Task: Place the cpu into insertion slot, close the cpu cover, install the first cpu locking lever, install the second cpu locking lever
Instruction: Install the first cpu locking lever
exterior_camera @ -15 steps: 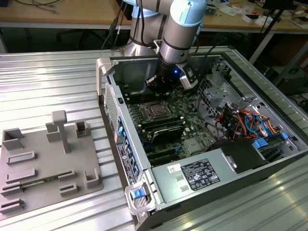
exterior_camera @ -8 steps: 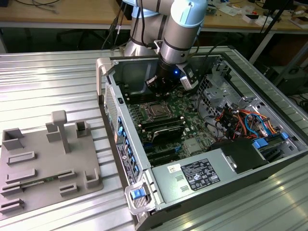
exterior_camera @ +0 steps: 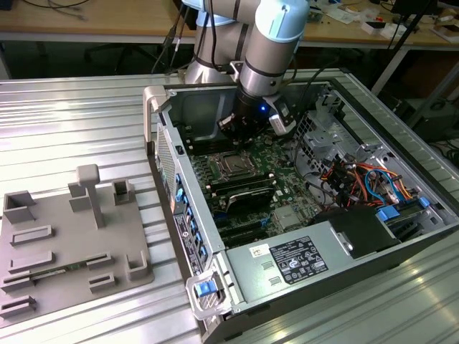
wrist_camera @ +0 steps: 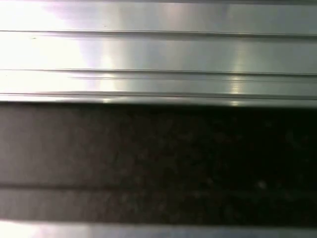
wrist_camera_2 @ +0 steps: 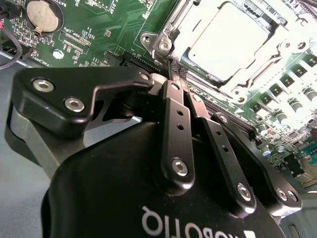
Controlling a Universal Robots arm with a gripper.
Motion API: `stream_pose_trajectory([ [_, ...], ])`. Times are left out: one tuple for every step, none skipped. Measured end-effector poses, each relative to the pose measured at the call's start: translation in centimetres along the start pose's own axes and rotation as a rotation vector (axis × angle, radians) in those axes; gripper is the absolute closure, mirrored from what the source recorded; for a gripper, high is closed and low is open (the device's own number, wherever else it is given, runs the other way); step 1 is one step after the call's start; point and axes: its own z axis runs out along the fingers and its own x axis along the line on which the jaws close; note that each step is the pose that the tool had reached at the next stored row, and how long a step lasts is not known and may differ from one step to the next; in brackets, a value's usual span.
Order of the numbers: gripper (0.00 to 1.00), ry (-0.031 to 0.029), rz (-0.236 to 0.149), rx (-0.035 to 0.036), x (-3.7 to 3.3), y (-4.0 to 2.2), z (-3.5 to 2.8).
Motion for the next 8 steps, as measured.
stream_pose_trajectory([
  [0.89, -0.0003, 0.0, -0.0003, 0.0, 0.0, 0.03],
  [0.89, -0.0004, 0.0, -0.0005, -0.01, 0.0, 0.06],
  [0.89, -0.0009, 0.0, -0.0022, -0.02, 0.03, 0.12],
  [0.89, -0.0009, 0.0, -0.0022, -0.03, 0.03, 0.15],
  [0.89, -0.0007, 0.0, -0.0014, -0.02, 0.02, 0.15],
  [0.89, -0.0005, 0.0, -0.0011, -0.02, 0.01, 0.14],
  [0.89, -0.0003, 0.0, -0.001, -0.01, 0.0, 0.14],
  [0.89, -0.0003, 0.0, -0.001, -0.01, 0.0, 0.11],
])
